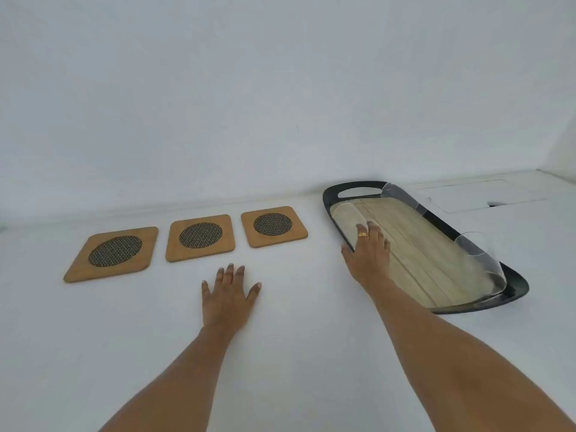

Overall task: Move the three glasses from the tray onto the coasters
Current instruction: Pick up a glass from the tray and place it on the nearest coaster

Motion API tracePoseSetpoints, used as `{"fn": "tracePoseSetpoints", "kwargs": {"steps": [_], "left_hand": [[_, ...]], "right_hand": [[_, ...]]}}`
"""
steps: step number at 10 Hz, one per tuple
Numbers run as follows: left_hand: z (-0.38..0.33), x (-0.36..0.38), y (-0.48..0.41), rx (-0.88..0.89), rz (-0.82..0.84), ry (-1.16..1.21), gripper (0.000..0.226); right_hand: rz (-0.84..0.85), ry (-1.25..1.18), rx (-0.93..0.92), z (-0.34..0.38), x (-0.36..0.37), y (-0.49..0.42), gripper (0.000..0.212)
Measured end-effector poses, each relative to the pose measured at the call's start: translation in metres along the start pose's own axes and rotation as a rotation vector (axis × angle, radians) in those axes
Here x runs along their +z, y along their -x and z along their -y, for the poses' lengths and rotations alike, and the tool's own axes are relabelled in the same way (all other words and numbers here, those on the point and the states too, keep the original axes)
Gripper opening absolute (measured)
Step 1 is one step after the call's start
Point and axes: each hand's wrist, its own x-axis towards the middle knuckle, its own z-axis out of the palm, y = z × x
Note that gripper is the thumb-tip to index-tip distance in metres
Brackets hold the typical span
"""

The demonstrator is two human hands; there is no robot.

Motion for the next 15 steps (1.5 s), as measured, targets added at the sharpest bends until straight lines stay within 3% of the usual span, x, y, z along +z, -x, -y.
{"fn": "tracePoseSetpoints", "kwargs": {"steps": [3,7,13,14,15], "left_hand": [[0.005,0.008,-0.004,0.001,-0.061,-0.001,0.062],[0.003,0.006,-0.001,0.0,-0.076,0.019,0.06],[0.002,0.005,0.002,-0.002,-0.093,0.042,0.057],[0.001,0.004,0.003,0.0,-0.089,0.04,0.057],[0.001,0.003,0.004,-0.001,-0.089,0.035,0.057]], "right_hand": [[0.022,-0.124,0.159,-0.007,0.005,-0.02,0.074],[-0.001,-0.307,0.242,-0.012,0.006,-0.028,0.075],[-0.41,-0.76,0.364,0.035,-0.039,-0.036,0.073],[-0.427,-0.863,0.405,0.044,-0.044,-0.033,0.056],[-0.293,-1.262,0.482,0.053,-0.045,-0.026,0.047]]}}
